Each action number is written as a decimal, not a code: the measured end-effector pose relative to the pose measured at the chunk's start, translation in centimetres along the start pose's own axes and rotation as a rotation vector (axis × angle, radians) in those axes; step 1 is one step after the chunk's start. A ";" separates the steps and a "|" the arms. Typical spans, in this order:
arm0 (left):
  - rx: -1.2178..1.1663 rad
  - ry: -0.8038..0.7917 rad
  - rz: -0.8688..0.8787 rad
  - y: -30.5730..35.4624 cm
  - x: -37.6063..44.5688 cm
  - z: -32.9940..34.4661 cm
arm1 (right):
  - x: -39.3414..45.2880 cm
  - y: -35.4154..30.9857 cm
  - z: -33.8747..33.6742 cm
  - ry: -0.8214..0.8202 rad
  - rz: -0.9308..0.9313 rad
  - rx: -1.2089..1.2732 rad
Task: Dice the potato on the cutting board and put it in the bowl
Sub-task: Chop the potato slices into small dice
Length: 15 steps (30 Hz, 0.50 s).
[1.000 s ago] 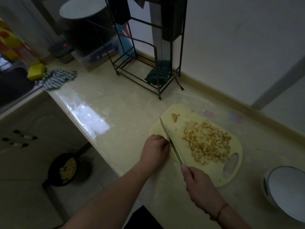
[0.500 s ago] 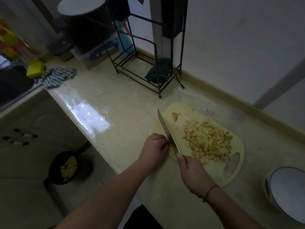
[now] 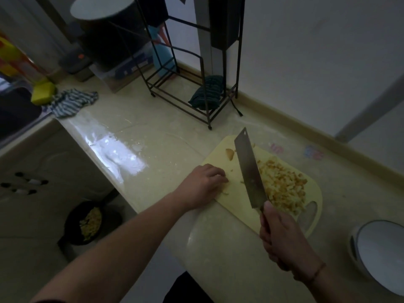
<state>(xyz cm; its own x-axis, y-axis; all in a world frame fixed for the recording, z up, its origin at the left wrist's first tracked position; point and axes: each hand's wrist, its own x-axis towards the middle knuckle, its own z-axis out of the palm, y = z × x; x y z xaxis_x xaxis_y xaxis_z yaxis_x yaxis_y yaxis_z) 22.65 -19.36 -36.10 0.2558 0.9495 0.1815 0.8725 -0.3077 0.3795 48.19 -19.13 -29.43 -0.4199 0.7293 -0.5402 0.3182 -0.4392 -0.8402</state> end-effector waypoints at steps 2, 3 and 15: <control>0.028 -0.127 0.099 -0.4 0.9 -0.5 | -0.1 0.3 -0.2 -0.002 -0.003 -0.046; 0.041 -0.162 0.123 -0.5 1.1 -0.6 | -0.1 0.6 -0.2 -0.002 0.005 -0.069; -0.147 0.131 -0.549 3.5 -2.0 2.2 | 0.9 2.4 0.8 0.058 -0.135 -0.381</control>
<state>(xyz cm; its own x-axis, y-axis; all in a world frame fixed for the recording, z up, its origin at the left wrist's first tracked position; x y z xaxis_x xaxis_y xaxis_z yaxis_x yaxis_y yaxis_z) 26.12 -22.21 -37.15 -0.2797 0.9596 0.0299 0.7933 0.2135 0.5701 47.91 -19.89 -31.98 -0.4347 0.8001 -0.4135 0.5601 -0.1194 -0.8198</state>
